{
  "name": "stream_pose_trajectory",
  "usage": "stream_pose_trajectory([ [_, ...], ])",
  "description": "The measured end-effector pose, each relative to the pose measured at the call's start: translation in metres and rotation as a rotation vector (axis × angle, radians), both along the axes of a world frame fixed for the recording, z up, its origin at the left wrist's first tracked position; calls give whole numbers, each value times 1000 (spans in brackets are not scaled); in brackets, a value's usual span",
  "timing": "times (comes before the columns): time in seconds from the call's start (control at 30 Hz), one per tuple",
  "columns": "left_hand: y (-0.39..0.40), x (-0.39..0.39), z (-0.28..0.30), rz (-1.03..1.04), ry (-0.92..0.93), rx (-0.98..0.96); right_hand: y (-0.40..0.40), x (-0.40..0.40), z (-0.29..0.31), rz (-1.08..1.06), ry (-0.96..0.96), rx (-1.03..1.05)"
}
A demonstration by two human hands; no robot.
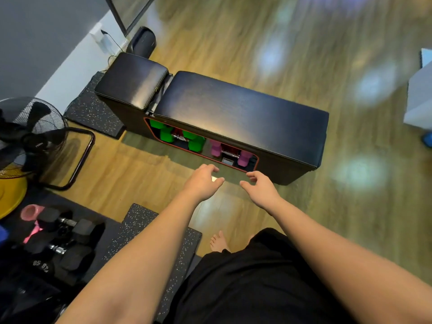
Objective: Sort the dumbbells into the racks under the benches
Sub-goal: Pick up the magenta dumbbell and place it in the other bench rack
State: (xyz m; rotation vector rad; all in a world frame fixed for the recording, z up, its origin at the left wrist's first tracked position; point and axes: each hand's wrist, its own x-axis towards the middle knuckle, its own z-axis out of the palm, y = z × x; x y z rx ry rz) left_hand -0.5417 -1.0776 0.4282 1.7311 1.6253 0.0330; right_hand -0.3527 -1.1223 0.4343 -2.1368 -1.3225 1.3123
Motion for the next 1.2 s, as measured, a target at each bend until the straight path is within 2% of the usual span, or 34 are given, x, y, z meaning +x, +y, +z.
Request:
stream_pose_trajectory([
  [0.27, -5, 28, -10, 51, -10, 17, -10, 35, -21, -22, 29, -48],
  [0.53, 8, 57, -18, 10, 36, -33, -9, 69, -35, -166, 59, -80],
  [0.67, 44, 56, -46, 28, -8, -139, 21, 66, -62, -244, 32, -68],
  [0.83, 120, 37, -116, 66, -14, -107, 77, 44, -121, -331, 6, -78],
  [0.97, 175, 18, -189, -10, -28, -97, 117, 22, -186, -372, -30, -126],
  [1.1, 215, 12, -286, -141, 22, -170, 155, 14, -273, -418, -69, -120],
  [1.2, 236, 16, -370, -77, 65, -161, 178, 13, -355, -503, -92, -83],
])
